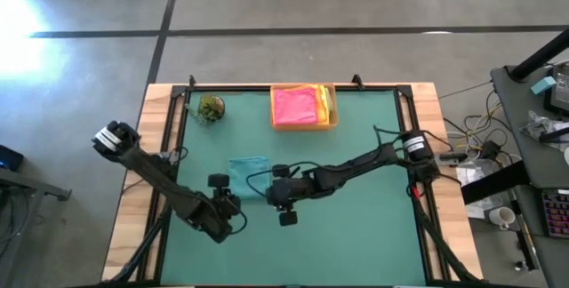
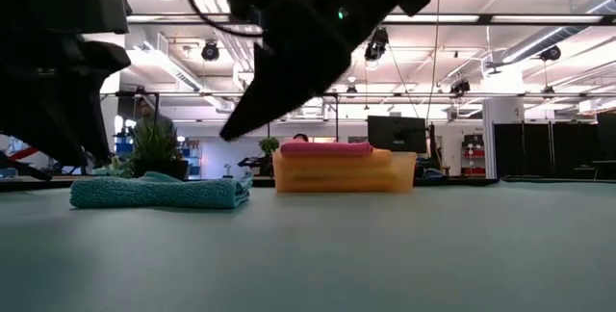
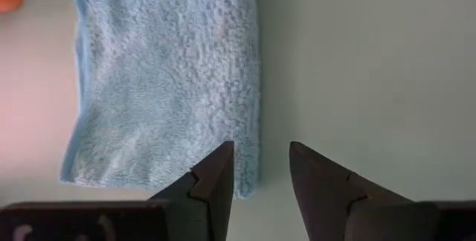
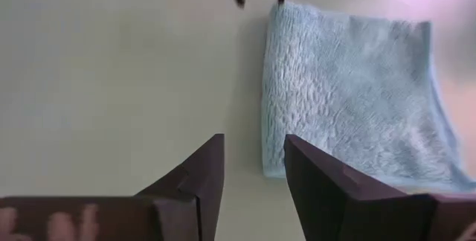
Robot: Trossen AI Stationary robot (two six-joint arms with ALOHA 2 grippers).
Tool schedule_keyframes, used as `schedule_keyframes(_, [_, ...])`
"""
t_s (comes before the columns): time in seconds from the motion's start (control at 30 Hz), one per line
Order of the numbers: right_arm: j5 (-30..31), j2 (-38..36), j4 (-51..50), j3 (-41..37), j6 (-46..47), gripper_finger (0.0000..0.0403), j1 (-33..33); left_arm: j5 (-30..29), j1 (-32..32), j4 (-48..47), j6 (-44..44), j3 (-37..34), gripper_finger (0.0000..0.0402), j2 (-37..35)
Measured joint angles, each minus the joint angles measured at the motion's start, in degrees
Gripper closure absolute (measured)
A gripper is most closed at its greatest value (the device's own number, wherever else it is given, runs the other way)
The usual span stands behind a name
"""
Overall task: Fold microfiber towels
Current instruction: Put the folded green towel into the orange bin
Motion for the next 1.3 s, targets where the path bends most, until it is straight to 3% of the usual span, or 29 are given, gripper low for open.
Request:
schedule_keyframes(0.4, [3.1, 4.4, 1.1, 2.6, -1.3, 0.022, -0.6, -2.1, 0.4, -0.1, 0.4, -0.5, 0.0285, 5.7])
schedule_keyframes(0.9, [0.9, 7.7, 4.4, 3.3, -1.4, 0.0216, -2.8, -3.1, 2.3, 4.4, -0.1, -4.7, 0.0286, 6.6])
schedule_keyframes(1.3, [1.8, 12.3, 2.8, 6.1, -1.1, 0.0219, -4.0, -2.1, 3.7, 6.4, -0.1, -4.8, 0.0395, 6.7])
